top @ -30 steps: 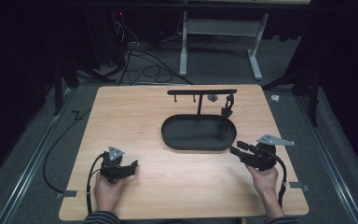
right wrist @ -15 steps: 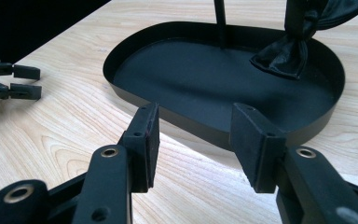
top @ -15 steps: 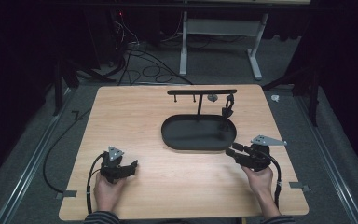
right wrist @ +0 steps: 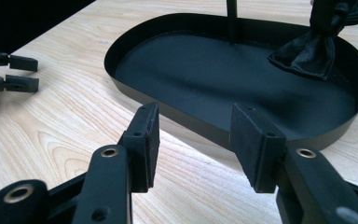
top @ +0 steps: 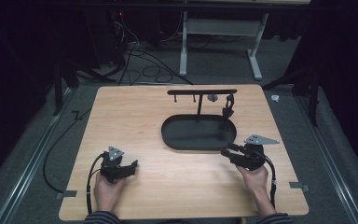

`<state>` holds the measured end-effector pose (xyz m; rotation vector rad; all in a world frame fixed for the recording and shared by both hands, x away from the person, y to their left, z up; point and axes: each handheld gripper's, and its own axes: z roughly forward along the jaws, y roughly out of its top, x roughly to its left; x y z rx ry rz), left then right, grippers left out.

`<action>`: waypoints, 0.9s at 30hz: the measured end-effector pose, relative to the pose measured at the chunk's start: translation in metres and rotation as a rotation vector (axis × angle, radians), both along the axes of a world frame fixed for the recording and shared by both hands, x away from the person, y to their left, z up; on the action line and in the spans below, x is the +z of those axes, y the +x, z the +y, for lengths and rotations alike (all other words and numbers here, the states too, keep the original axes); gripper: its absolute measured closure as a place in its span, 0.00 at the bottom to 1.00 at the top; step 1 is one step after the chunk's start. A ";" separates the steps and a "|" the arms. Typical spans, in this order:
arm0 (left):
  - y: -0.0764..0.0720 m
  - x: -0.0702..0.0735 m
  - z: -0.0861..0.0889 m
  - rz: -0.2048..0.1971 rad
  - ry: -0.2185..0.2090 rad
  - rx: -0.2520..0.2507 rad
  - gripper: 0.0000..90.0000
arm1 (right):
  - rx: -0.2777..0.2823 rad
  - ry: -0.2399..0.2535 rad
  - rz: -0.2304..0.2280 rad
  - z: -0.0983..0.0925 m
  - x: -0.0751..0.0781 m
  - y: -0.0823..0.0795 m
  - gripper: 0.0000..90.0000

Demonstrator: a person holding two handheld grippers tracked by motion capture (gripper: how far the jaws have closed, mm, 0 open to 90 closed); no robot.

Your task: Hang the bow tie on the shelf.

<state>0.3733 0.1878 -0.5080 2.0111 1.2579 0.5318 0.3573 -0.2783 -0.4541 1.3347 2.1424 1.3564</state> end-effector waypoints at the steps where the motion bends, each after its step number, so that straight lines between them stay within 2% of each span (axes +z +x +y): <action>1: 0.000 0.000 0.000 0.000 0.000 0.000 0.26 | -0.001 -0.001 0.002 0.001 0.000 0.000 0.60; 27: 0.000 0.000 0.000 0.000 0.002 -0.001 0.26 | 0.026 -0.073 0.015 0.022 -0.015 0.005 0.60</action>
